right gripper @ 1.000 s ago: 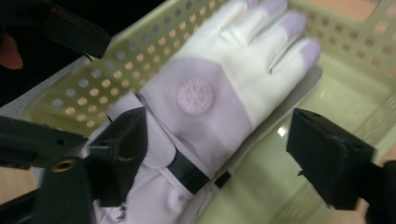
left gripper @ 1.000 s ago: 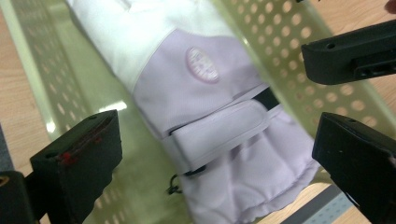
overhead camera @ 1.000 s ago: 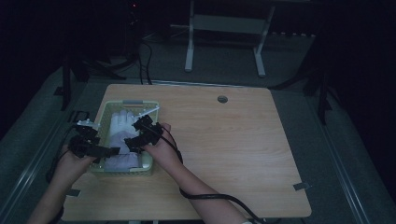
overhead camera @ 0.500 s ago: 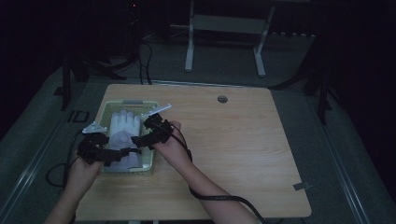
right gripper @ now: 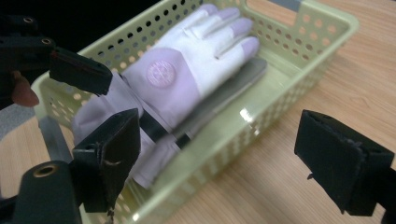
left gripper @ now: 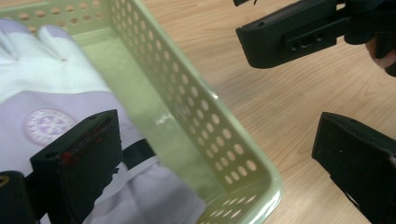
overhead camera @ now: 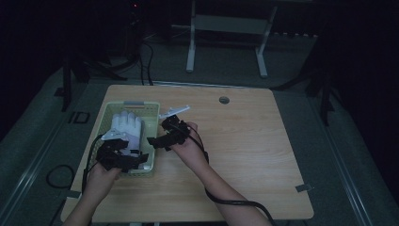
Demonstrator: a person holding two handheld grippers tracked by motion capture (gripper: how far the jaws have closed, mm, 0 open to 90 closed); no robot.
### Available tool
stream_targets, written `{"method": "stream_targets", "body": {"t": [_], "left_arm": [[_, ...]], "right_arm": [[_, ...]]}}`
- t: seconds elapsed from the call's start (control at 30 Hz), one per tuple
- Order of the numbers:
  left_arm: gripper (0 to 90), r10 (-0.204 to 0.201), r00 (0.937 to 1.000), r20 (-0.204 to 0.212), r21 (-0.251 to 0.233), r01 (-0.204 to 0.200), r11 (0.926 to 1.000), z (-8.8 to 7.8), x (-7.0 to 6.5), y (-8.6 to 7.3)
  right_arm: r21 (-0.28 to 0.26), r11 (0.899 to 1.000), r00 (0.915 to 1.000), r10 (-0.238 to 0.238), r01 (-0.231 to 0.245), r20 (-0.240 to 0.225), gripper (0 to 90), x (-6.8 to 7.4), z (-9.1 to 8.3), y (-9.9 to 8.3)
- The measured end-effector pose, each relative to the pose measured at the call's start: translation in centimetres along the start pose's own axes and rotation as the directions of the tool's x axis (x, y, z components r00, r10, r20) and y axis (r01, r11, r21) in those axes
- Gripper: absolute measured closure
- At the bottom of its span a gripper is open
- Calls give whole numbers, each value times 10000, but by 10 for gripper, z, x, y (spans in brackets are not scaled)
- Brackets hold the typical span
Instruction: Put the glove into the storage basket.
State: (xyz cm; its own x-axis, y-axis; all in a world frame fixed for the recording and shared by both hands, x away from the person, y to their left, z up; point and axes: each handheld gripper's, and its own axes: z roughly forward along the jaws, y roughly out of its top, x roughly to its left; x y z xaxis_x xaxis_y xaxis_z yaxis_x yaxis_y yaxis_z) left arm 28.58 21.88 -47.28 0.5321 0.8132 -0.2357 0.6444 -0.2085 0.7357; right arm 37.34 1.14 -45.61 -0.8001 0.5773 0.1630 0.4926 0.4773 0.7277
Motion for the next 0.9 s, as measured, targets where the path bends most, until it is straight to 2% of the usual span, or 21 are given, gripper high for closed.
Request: {"method": "stream_targets", "body": {"t": [0.1, 0.17, 0.27, 0.3, 0.33, 0.4, 0.47, 0.57, 0.73, 0.9], "left_arm": [[20, -39, 9999, 105, -166, 41, 9999, 1, -2, 0], [20, 134, 9989, 438, -278, -122, 9995, 4, -9, 0], [20, 655, 9946, 800, -207, -640, 9977, 10, -20, 2], [20, 655, 9946, 800, -207, -640, 9977, 10, -20, 2], [20, 1000, 9909, 902, -225, -984, 9949, 14, -29, 4], [20, 1166, 9883, 987, -211, -1150, 9931, 18, -37, 6], [20, 1307, 9852, 1109, -221, -1290, 9914, 22, -45, 8], [20, 1576, 9788, 1307, -186, -1565, 9875, 30, -59, 11], [20, 2272, 9563, 1839, -1, -2312, 9729, 48, -79, 13], [20, 2472, 9445, 2162, 147, -2563, 9665, 63, -92, 14]], "right_arm": [[32, 10000, 10000, -33, 33, 75, 146, -5, -2, -4], [101, 9997, 9992, -232, 229, 311, 145, -13, -6, -11], [18, 10000, 9993, -46, 46, 368, 147, -22, -11, -19], [18, 10000, 9993, -46, 46, 368, 147, -22, -11, -19], [-37, 10000, 9993, 33, -31, 382, 147, -24, -13, -22], [-84, 9999, 9987, 135, -131, 496, 146, -34, -19, -34], [-99, 9999, 9983, 83, -77, 574, 146, -36, -20, -37], [-107, 9998, 9978, 156, -149, 650, 142, -43, -26, -47], [-208, 9992, 9959, 355, -339, 833, 141, -55, -36, -64], [-187, 9986, 9926, 522, -505, 1098, 141, -66, -41, -81]]}}
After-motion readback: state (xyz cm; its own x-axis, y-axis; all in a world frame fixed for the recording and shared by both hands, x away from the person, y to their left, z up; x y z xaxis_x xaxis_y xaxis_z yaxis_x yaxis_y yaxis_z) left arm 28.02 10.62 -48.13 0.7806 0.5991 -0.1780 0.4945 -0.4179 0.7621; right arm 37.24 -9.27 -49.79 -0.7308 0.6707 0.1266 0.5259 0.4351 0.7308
